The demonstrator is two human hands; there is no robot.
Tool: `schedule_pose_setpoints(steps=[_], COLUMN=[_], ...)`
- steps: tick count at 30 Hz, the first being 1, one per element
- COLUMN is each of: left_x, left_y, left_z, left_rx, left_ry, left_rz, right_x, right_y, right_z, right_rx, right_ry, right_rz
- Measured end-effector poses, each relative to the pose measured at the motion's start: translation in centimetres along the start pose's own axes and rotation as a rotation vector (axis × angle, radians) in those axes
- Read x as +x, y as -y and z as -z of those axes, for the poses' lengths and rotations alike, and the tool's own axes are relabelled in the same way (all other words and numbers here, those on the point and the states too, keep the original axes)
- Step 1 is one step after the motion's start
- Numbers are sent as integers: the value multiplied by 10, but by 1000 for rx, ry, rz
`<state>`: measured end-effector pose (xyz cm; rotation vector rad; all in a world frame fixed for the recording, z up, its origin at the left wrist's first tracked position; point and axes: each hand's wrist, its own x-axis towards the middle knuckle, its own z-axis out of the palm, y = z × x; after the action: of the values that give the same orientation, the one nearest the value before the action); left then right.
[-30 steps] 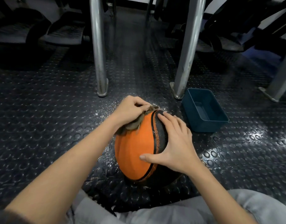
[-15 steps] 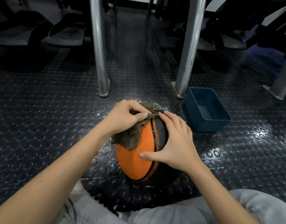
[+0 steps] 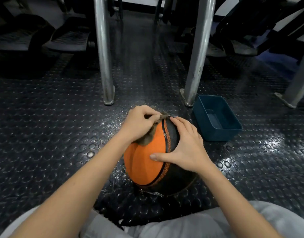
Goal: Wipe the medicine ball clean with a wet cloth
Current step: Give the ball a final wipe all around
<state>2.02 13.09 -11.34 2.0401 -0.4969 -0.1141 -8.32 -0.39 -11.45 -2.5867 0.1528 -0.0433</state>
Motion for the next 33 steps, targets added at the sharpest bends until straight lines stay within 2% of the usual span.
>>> schedule_pose_setpoints(steps=[5,9,11,15,17,24,28,31,33], left_x=[-59,-63,-49,-3,7,-49,-83,-79,-61], left_y=[8,17,12,3,1,8,16,17,10], left_z=[10,11,10,4,-1,-9,-11,-13,-13], left_rx=[35,36,15,29,45,97,114,143,125], left_ry=[-23,-63,-72,-130,-143,-220,-168,-183,-205], left_rz=[-226,-289,-248,59,113,-224,-427,-471,-409], right_x=[11,14,11,9,12,17,21,20,18], right_y=[11,3,-6,-15,-16,-22,-18,-18,-20], right_z=[4,17,22,16,13,14,17,18,17], right_rx=[-22,-31,-6,11,32,78,110,123,108], right_ry=[53,214,253,218,181,165,169,165,170], right_rz=[-20,42,94,144,142,133,117,136,138])
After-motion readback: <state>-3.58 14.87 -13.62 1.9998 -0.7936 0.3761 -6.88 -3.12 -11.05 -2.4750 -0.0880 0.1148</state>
